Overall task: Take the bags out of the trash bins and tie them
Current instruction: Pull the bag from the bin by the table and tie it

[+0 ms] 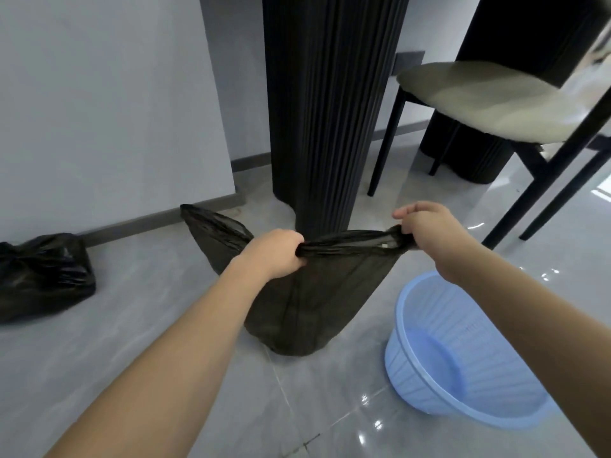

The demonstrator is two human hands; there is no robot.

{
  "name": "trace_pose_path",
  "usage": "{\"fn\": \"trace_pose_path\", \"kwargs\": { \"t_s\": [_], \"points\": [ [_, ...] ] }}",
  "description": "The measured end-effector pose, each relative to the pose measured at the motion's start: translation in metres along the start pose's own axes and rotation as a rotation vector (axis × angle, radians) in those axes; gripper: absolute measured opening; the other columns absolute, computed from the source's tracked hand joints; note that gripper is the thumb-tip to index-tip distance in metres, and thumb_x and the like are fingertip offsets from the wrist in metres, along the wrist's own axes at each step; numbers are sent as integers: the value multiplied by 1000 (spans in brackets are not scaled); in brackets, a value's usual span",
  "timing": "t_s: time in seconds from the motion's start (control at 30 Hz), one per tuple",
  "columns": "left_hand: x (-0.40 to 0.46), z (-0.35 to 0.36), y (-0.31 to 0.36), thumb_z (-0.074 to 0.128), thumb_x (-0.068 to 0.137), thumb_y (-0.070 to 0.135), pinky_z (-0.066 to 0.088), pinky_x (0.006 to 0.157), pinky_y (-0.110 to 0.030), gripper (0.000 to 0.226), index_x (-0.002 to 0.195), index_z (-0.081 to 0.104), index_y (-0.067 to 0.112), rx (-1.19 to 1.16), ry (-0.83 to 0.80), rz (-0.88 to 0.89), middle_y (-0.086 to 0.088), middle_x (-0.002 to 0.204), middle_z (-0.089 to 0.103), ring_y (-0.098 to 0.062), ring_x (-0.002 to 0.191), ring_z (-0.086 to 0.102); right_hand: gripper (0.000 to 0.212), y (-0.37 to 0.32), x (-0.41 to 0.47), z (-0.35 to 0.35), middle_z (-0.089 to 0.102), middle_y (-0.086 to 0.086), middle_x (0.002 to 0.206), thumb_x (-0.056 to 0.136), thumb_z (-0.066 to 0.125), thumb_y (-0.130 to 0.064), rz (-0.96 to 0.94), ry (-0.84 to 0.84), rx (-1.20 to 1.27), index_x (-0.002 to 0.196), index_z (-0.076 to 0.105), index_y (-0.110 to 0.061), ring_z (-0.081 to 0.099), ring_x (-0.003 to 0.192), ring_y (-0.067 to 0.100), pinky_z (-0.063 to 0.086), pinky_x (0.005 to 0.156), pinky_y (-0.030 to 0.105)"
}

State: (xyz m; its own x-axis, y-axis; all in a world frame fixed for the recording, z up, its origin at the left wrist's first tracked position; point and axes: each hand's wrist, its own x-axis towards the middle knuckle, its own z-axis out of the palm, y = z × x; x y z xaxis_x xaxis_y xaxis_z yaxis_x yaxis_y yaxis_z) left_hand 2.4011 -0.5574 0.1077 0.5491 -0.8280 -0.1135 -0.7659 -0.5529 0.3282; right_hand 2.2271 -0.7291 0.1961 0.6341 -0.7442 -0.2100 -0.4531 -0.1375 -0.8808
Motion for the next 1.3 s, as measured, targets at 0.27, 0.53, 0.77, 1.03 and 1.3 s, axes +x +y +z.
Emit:
{"fn": "trace_pose_path", "kwargs": {
  "t_s": [0.27,0.53,0.77,1.03,1.3],
  "points": [
    [-16,9,5,65,83,40,34,47,-23,16,67,61,41,-124,-61,40,11,61,60,-2,55,56,112,7,-21,44,13,5,160,66,58,-39,-638,-169,-1212,152,-10,-15,-5,149,23,-8,117,50],
    [-28,21,1,68,72,60,43,57,-31,39,80,60,23,-76,-193,-173,3,77,63,-16,70,60,27,30,-3,84,64,10,110,90,47,-11,-535,-242,-1456,116,53,-11,60,101,31,44,82,39],
    [-38,19,-8,64,67,74,47,85,-34,78,128,56,27,292,-658,-536,1,122,59,-27,108,60,28,53,-12,93,64,9,107,94,34,-32,-249,-386,-1310,87,55,-14,54,83,27,40,70,35],
    [-81,79,-18,67,82,43,45,86,-34,49,126,53,26,483,-949,-606,3,95,57,-25,105,59,52,90,-46,121,64,5,60,83,48,-66,375,-949,-1039,103,48,-18,62,65,18,46,80,31],
    [-129,128,-38,57,84,24,41,90,-30,36,120,61,22,428,-661,-652,-1,121,60,-23,113,55,44,135,-63,104,27,-5,43,91,55,-52,687,-1127,-414,98,73,-13,30,43,12,25,43,21]
  ]
}}
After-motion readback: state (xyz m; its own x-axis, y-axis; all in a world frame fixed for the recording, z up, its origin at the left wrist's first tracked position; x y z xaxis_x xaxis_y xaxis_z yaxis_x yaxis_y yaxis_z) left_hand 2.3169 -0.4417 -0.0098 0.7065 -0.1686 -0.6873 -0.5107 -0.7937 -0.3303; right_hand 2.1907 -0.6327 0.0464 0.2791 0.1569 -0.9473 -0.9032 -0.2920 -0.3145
